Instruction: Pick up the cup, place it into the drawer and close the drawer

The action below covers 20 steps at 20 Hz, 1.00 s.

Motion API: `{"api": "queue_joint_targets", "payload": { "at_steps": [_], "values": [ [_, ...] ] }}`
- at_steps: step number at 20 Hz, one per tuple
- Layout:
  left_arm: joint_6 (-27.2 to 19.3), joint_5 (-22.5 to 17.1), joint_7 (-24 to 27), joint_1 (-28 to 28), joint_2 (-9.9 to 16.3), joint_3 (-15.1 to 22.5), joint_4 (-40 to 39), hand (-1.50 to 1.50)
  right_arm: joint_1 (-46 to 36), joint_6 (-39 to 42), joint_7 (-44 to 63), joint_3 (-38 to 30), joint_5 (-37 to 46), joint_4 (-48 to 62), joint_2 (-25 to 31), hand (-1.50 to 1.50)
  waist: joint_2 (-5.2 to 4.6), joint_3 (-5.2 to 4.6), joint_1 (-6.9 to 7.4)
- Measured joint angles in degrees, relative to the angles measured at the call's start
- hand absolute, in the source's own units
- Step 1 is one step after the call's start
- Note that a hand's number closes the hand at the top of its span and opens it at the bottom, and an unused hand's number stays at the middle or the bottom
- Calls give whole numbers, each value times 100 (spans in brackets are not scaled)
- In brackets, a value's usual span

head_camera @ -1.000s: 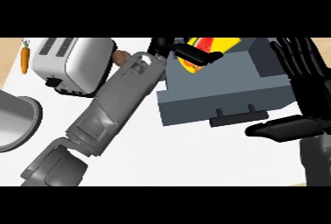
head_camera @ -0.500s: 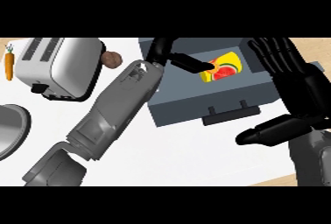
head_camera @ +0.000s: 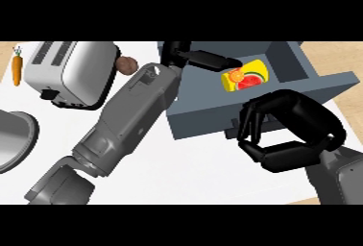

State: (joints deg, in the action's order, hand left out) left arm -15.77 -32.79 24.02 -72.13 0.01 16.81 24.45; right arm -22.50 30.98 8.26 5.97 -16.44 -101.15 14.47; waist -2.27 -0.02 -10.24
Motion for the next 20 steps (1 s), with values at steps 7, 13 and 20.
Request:
{"api": "queue_joint_targets", "payload": {
  "at_steps": [7,13,20],
  "values": [
    [-223,-332,359,37,0,-54,-121,-150,181,449,269,359,990,-98,768,-150,95,4,388],
    [-83,-530,698,252,0,-178,-102,-150,474,-122,-176,880,2648,365,721,-150,139,5,760],
    [174,-578,804,649,93,-277,212,-150,181,-770,-1042,1422,3989,2345,453,150,170,8,1149]
  ]
}}
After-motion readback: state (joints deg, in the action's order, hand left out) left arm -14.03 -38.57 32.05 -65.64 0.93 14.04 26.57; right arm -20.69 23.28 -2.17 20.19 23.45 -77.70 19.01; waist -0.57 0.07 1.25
